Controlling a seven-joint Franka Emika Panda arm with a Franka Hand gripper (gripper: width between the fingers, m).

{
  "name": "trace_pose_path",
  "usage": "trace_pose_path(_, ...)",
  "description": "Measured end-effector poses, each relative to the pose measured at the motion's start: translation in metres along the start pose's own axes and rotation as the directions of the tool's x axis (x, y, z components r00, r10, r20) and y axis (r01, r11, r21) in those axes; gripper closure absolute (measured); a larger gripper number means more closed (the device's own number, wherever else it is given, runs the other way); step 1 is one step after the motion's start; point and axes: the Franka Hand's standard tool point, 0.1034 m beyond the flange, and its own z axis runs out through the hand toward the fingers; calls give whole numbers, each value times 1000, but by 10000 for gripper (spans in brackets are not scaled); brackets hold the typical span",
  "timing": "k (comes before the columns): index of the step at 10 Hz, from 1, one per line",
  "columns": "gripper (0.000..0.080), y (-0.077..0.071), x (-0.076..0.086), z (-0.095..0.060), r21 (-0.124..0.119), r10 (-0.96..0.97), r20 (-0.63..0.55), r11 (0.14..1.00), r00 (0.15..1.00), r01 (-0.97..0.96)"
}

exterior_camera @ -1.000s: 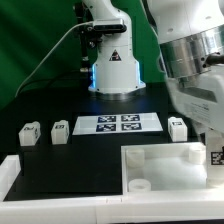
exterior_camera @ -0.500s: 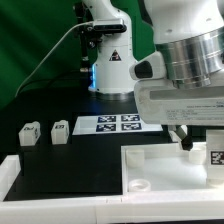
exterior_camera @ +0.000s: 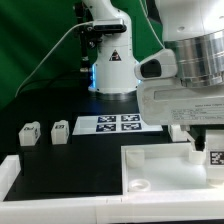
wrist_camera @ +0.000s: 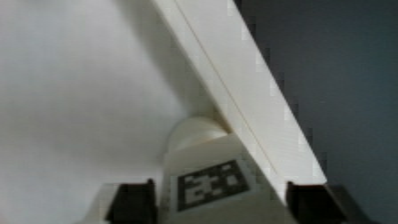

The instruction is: Assemble one leg

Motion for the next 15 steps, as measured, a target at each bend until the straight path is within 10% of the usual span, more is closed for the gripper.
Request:
trace_pose_path(4,508,-3,-2,0,11,405,11,914,914,-405)
trace_pose_path(9,508,-18,-4,8,62,815,32,576,578,-815)
trace_pose_path(11,246,-19,-4,8,63,793,31,606,608,-793)
trace_pose_path(15,159,-2,-8,6,-42,303,54,953,952,-301)
